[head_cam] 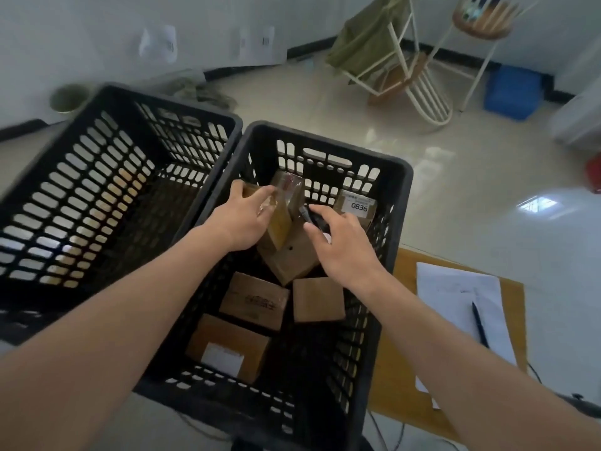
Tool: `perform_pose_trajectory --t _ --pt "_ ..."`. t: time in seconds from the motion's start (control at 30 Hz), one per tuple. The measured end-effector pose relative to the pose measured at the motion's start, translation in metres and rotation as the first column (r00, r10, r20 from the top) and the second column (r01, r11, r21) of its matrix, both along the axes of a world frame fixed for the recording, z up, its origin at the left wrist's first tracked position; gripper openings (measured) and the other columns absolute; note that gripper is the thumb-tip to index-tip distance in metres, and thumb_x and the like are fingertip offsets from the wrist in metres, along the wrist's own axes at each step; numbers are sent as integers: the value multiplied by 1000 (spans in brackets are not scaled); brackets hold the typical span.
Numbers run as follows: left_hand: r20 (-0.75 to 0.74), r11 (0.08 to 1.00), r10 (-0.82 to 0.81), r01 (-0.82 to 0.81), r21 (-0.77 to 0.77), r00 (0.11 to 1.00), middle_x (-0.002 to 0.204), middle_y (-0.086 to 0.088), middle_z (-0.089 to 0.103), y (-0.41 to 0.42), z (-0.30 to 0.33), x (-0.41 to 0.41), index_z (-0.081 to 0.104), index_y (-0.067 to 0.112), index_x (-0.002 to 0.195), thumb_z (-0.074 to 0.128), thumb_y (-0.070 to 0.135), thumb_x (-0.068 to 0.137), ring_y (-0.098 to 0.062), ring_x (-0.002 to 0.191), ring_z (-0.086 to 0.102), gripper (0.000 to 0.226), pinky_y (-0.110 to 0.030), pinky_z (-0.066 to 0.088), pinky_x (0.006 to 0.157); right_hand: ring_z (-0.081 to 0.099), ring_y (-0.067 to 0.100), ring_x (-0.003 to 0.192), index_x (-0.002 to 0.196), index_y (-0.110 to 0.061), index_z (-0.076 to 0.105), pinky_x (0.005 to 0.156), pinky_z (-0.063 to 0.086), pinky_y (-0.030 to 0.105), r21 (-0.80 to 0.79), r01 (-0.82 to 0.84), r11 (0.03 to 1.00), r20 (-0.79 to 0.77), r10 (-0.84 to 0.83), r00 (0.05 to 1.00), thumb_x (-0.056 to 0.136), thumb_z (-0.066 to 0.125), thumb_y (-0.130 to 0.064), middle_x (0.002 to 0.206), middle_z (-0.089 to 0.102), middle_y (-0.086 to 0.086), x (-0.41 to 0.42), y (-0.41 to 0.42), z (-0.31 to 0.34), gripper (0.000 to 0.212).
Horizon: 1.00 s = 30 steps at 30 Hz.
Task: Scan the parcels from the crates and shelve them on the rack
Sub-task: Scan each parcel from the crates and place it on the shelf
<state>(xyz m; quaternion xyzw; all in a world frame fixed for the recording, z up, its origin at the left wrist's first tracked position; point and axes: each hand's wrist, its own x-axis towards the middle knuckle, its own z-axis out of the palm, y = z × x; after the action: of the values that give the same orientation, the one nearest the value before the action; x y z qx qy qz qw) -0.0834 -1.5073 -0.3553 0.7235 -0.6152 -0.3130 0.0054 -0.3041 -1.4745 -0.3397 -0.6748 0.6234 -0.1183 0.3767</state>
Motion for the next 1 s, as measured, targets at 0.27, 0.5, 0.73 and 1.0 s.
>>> perform_pose_trajectory --t 0.27,0.5,0.73,1.0 --pt "-24 996 -3 1 -85 1000 143 1 17 18 -6 -23 47 46 105 57 42 105 -41 119 47 10 -55 50 100 59 22 108 159 -41 42 97 58 43 -55 31 998 40 -29 999 109 49 -53 131 50 7 -5 5 5 51" --pt "-180 985 169 -169 11 969 154 -17 24 20 9 -17 26 61 156 62 45 100 -32 108 59 69 -40 57 90 61 23 113 157 -44 43 100 60 47 -13 54 998 89 -53 995 109 48 -53 139 46 7 -17 16 7 49" --pt "-268 950 197 -251 -187 943 121 -10 65 33 32 -13 69 35 103 82 39 81 -26 101 70 26 -44 62 83 50 3 87 157 -46 43 70 40 14 -28 38 999 102 -35 994 109 46 -51 136 49 5 -18 24 21 49" --pt "-415 870 135 -308 -385 900 105 10 72 50 62 12 72 40 102 80 28 85 -12 99 70 22 -33 59 79 67 23 103 157 -43 47 95 60 44 -26 -79 997 75 81 994 109 49 -46 137 57 7 -8 40 48 48"
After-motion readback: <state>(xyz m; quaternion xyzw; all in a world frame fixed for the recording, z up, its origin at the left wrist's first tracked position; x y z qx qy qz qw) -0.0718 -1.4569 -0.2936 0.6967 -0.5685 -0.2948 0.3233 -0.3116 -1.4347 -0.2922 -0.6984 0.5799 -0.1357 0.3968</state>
